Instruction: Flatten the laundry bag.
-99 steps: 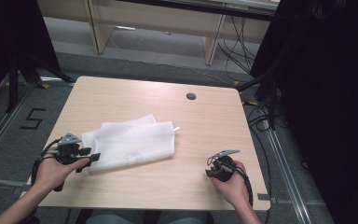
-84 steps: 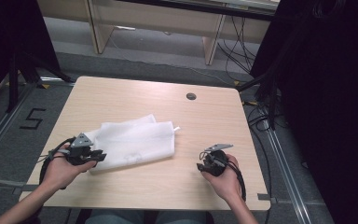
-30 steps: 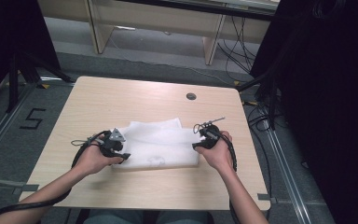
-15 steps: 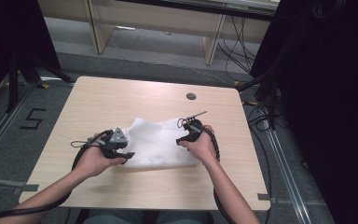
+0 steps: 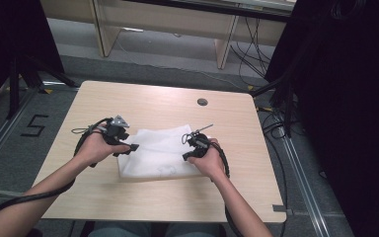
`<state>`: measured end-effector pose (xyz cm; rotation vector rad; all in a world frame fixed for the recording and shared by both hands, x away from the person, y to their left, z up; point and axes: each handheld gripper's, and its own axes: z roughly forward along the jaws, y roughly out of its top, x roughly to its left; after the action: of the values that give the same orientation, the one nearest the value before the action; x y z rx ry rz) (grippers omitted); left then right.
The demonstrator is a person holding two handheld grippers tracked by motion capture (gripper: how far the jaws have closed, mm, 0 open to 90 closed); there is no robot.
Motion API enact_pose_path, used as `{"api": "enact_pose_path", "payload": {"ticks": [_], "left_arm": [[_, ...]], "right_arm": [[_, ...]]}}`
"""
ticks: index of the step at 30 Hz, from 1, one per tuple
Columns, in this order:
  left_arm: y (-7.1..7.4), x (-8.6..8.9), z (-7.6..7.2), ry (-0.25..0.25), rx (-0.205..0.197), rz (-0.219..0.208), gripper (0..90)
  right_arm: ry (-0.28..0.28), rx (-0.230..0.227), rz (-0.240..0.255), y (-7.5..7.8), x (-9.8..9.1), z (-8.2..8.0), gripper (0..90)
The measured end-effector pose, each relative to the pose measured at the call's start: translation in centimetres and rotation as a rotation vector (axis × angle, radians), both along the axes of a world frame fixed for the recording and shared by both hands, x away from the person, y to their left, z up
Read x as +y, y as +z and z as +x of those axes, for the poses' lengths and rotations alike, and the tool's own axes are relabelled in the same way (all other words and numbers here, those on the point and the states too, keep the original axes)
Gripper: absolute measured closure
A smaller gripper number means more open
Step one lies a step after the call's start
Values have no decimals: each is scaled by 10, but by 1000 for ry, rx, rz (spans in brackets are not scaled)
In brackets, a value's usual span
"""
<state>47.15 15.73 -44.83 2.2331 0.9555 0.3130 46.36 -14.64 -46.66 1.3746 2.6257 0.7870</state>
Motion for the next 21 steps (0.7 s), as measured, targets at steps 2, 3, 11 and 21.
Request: {"api": "enact_pose_path", "payload": {"ticks": [2, 3, 11, 21], "left_arm": [[-6, -5, 13, 10, 30, -16, 366], [-7, -6, 16, 13, 41, -18, 366], [-28, -23, 41, 0, 123, 59, 374], [-34, -38, 39, -42, 79, 120, 676]], "right_arm": [[35, 13, 0, 1, 6, -9, 870], [41, 23, 4, 1, 8, -12, 869], [68, 27, -5, -8, 12, -27, 852], [45, 46, -29, -18, 15, -28, 846]]}}
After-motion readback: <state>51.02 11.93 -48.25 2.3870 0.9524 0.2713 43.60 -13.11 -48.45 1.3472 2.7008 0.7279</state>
